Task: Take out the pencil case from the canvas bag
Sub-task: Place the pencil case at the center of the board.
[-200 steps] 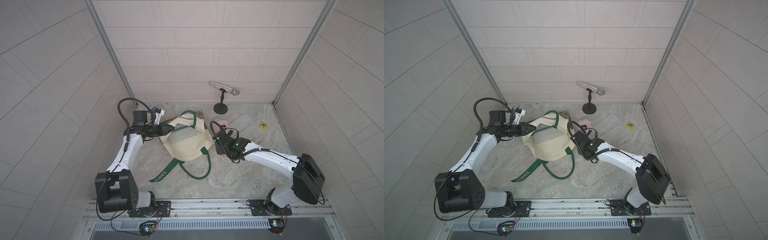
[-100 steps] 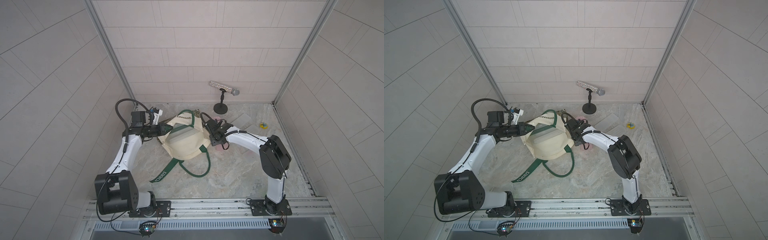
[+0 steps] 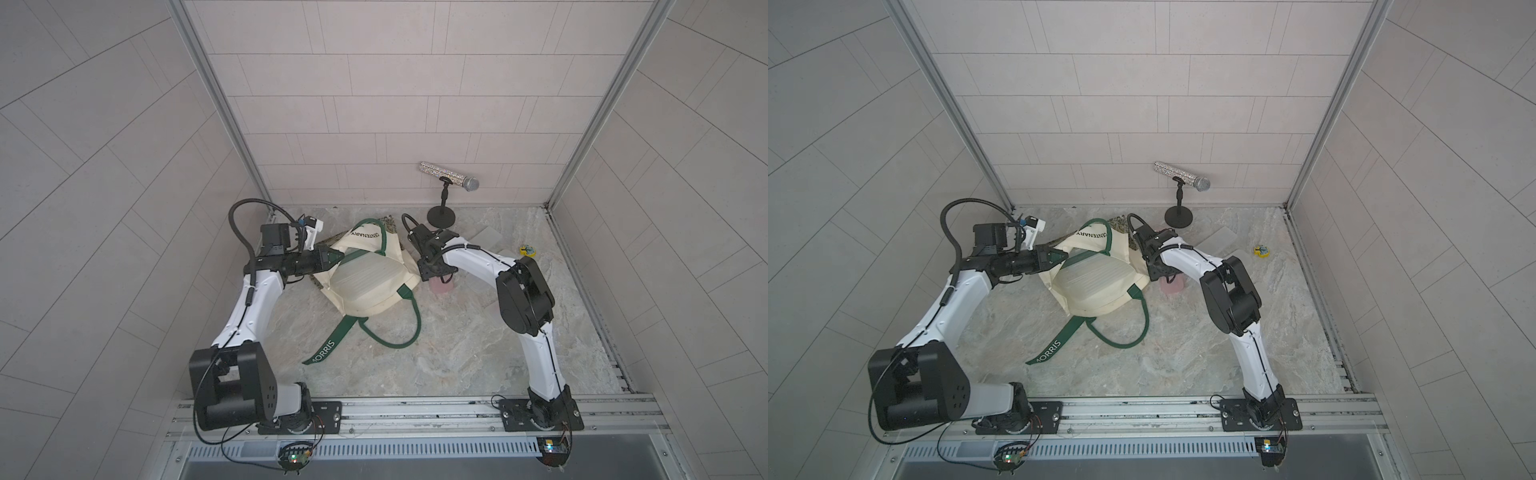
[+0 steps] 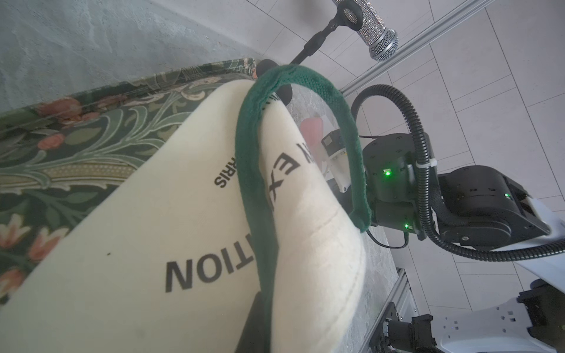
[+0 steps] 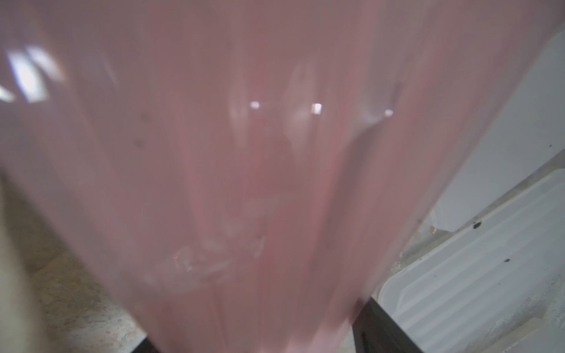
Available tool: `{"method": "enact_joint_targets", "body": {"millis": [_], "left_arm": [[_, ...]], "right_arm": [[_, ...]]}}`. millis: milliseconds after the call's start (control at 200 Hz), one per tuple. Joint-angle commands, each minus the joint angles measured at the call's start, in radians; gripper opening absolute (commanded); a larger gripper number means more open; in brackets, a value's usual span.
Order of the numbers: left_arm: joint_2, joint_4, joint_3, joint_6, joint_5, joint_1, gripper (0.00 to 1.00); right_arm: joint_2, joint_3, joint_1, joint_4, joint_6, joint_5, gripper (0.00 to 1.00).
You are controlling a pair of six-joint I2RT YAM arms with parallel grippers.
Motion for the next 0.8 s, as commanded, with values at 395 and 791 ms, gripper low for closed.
{"method": "enact_joint_targets", "body": {"millis": [395,791], "left_arm": [[-0.041,0.057,-0.004,-0.010,0.064,0.004,0.00],[-0.040,0.059,-0.004,-0.011,0.065,0.008,0.00]], "right_arm": [[0.033,0.077,-0.033,-0.055,-0.033,-0.014,0.87],[-0.148,-0.122,-0.034,0.099,0.034,-0.127,0.99]]}}
